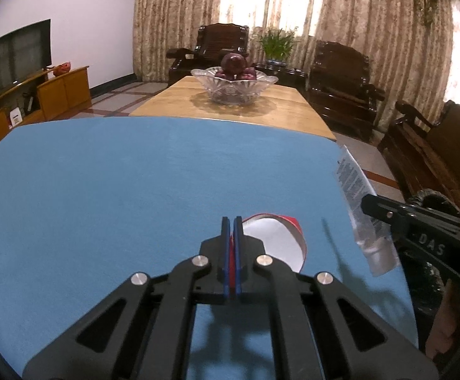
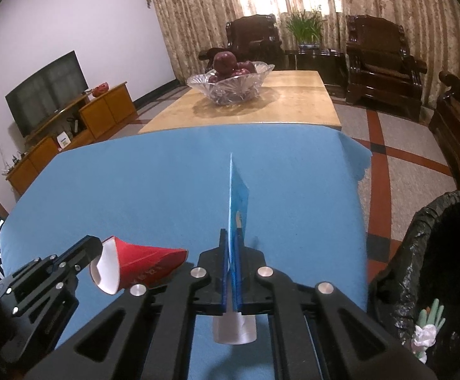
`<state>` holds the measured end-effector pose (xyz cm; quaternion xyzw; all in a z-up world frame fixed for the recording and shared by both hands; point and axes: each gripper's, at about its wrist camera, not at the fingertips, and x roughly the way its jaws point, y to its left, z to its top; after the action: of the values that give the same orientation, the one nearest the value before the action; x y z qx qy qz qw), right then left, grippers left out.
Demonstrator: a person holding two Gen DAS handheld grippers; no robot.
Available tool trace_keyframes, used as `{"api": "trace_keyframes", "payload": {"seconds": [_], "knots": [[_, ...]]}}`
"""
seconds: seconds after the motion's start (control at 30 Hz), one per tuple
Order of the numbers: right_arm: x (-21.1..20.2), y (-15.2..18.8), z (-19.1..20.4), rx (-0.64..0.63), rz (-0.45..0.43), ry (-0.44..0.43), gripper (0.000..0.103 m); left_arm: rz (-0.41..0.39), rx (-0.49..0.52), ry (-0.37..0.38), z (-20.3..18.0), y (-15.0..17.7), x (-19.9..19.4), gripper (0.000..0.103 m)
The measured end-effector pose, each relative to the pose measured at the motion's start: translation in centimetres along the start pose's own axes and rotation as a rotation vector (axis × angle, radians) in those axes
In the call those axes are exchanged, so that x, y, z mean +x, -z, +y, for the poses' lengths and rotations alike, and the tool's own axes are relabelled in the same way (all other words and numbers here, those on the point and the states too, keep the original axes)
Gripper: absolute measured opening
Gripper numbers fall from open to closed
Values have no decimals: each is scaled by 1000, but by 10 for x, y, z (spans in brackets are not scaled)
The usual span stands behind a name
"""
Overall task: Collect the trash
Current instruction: 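Carry the packet and tube over the bin and open both grippers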
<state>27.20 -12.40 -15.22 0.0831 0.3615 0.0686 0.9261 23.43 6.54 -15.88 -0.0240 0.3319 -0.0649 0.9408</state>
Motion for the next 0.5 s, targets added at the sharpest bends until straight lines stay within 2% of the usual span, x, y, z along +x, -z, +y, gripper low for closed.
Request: {"api": "trace_keyframes", "payload": {"seconds": [0.5], "knots": [[-31, -8, -6, -10, -60, -2, 3, -74, -10, 9, -9, -21, -20, 0]]}}
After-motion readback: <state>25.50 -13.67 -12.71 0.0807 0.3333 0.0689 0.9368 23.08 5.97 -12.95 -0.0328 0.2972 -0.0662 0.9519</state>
